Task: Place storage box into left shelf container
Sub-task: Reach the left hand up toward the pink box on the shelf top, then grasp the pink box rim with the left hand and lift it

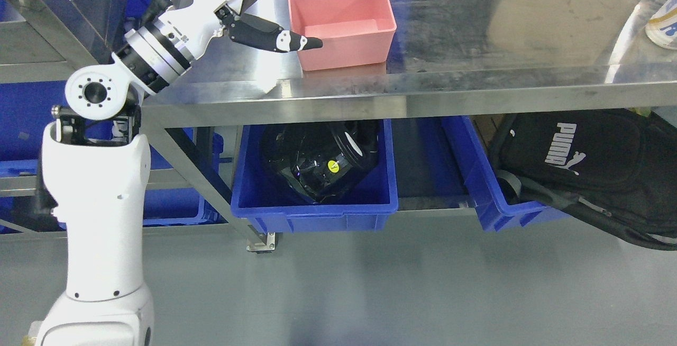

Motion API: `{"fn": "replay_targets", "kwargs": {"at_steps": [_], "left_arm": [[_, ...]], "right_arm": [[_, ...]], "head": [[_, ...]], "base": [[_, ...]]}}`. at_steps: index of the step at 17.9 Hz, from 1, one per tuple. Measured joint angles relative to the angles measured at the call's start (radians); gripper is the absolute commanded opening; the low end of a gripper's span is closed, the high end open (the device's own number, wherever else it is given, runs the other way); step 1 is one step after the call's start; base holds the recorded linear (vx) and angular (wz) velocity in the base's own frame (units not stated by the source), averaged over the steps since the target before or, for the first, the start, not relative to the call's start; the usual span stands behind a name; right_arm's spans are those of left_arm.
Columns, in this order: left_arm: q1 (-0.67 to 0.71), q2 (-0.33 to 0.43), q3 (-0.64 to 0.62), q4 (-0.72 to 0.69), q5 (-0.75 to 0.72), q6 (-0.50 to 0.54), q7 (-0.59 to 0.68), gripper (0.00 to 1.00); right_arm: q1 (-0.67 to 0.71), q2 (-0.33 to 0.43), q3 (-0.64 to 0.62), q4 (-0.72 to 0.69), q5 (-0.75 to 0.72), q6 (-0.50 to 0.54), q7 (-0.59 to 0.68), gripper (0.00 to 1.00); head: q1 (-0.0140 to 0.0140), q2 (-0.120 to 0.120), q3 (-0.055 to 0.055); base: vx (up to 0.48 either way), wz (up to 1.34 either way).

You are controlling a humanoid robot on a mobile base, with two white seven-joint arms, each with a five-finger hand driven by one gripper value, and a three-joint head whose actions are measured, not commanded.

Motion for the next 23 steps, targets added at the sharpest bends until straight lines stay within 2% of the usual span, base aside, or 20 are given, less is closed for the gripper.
{"fn": "replay_targets", "kwargs": {"at_steps": [3,8,18,23], "left_arm": [[-0.065,0.029,-0.060,0.035,-0.038,0.026,-0.047,0.97],[-0.137,0.053,-0.146,0.085,-0.085,0.133,-0.108,0.96],[-0.258,0.031,-0.292,0.206,-0.120,0.164,-0.160,0.93],[-0.297,0.013,-0.347,0.278,-0.166,0.164,-0.195,0.81]], "right_arm": [[0.000,0.000,0.000,0.000,0.000,0.000,-0.003,1.00],[0.000,0.000,0.000,0.000,0.000,0.000,-0.004,1.00],[0.000,0.000,0.000,0.000,0.000,-0.006,0.000,1.00],[0.000,0.000,0.000,0.000,0.000,-0.003,0.000,1.00]], "head": [[0.0000,0.000,0.000],[0.0000,0.000,0.000],[0.0000,0.000,0.000],[0.0000,0.000,0.000]], "base": [[0.000,0.00],[0.000,0.00],[0.000,0.00],[0.000,0.00]]}}
